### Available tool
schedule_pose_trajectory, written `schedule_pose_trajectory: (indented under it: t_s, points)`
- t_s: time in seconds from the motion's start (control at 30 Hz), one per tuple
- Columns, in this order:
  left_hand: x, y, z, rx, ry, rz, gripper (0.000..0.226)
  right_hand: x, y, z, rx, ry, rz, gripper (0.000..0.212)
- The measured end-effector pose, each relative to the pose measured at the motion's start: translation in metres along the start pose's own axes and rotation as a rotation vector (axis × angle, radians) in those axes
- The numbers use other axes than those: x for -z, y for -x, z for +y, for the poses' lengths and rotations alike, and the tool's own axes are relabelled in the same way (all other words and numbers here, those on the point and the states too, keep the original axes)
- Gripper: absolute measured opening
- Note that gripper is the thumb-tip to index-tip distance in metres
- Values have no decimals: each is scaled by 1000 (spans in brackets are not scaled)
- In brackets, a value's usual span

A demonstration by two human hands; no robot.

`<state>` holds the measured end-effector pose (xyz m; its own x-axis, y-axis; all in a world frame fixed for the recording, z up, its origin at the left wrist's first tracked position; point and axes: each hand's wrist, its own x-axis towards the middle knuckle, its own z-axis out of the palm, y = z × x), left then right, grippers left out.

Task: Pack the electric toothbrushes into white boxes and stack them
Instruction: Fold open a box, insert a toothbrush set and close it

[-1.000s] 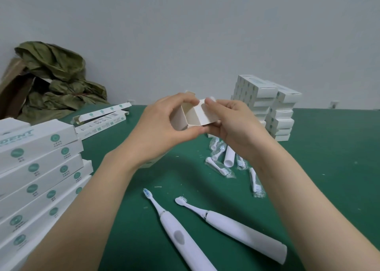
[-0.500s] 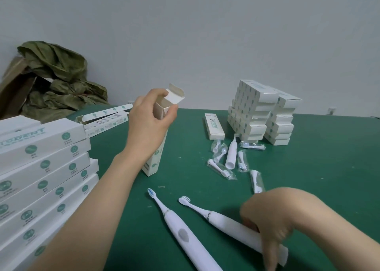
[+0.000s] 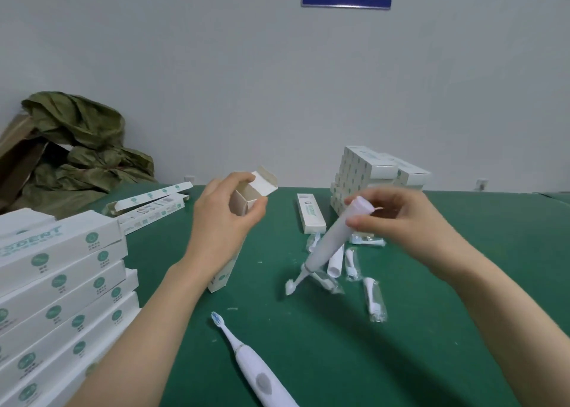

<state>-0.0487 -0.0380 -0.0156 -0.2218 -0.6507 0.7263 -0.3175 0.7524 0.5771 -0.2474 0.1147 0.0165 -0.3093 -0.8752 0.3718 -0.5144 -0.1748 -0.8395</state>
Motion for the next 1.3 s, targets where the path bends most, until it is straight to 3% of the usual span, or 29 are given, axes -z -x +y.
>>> schedule_pose_trajectory:
  t_s: [0.17,0.27,0.37,0.53,0.63,0.73,0.9,1.03,1.17,1.3]
  points:
    - [-2,-3,5,-8,19,-5,27,14,-12,-45,251,-487,489,25]
    - [-4,-2,8,-3,43,12,27,2,-20,-64,336,-583,562,24]
    - [-4,-1,13,-9,94,23,24,-20,-29,-75,374,-517,561,23]
    - [-7,-2,25,-18,192,-17,22,-41,-45,-83,371,-374,496,28]
    - [-9,-1,26,-1,216,-60,14,-59,-50,-82,442,-168,362,26]
    - [-10,-2,21,52,250,-65,13,-83,-50,-70,400,45,189,22]
    - [-10,-4,18,2,250,-45,18,-87,-52,-50,388,214,70,10]
    - [-10,-6,15,-7,264,-36,21,-68,-58,-48,394,182,180,13]
    - [-9,-5,11,16,256,-37,21,-36,-63,-18,136,125,361,18]
    - [-9,-4,10,42,268,-45,21,-31,-50,43,-225,538,-32,13]
